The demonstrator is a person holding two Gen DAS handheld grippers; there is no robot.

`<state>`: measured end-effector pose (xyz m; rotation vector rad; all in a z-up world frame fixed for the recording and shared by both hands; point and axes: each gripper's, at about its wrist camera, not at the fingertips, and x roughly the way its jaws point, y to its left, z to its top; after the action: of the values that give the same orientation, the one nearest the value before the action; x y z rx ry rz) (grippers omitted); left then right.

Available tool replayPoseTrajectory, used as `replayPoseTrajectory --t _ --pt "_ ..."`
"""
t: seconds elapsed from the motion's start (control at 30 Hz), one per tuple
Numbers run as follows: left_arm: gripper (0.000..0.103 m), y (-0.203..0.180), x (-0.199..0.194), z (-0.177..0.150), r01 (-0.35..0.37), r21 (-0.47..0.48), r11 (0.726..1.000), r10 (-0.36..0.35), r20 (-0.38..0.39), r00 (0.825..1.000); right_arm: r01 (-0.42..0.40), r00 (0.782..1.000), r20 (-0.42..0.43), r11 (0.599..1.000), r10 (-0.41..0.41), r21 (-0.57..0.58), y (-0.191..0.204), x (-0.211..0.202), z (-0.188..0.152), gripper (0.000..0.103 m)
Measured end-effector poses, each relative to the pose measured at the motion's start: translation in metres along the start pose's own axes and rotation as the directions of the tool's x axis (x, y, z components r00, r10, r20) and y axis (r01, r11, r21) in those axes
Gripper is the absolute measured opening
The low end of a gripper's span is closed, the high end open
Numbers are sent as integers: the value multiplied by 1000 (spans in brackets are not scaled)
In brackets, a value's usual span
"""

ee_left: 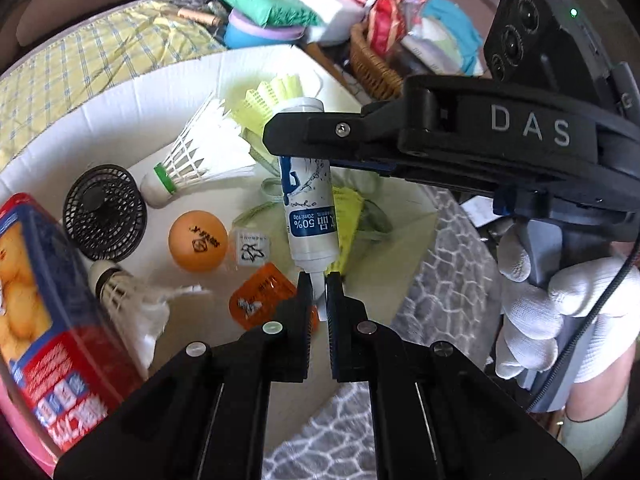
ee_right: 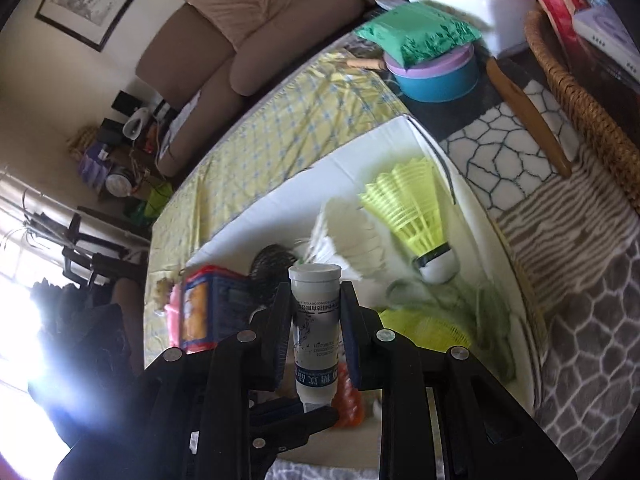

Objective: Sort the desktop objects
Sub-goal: 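Carry the white tube with the left gripper and lower it into the box, then open the left gripper to release the tube and withdraw from the box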

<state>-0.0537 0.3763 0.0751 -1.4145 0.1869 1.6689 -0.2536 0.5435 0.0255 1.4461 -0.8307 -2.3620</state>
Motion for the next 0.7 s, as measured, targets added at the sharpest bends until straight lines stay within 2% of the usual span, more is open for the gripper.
replayPoseTrajectory --t 0.1,0.27,0.37,0.43,0.53,0.6,0.63,0.67,0.7 --pt "7 5 16 8 -10 -27 1000 9 -23 1000 40 999 -13 999 -40 -11 -8 10 7 23" --pt "22 13 30 13 -6 -80 997 3 -38 999 113 993 -9 993 -114 -20 -16 23 14 25" --pt "34 15 19 7 -16 -72 997 15 -20 1000 119 993 0 993 -119 -3 -20 21 15 27" --pt "36 17 7 1 -13 -69 998 12 -4 1000 126 992 23 992 -126 -11 -19 14 13 36" --pt "41 20 -15 -7 -11 -60 998 13 31 999 129 989 69 991 -128 -16 -12 -2 10 39" --pt "54 21 -36 -16 -14 -40 999 17 68 998 124 989 84 992 -121 -25 -4 -12 7 40" --pt "64 22 -51 -23 -25 -25 999 27 99 995 134 987 95 990 -129 -40 2 -17 4 44" --pt "72 23 -58 -26 -36 -17 999 38 115 993 146 985 106 988 -139 -54 8 -22 0 48" --pt "76 24 -69 -31 -52 -7 999 52 136 989 156 982 120 985 -147 -69 14 -26 -3 57"
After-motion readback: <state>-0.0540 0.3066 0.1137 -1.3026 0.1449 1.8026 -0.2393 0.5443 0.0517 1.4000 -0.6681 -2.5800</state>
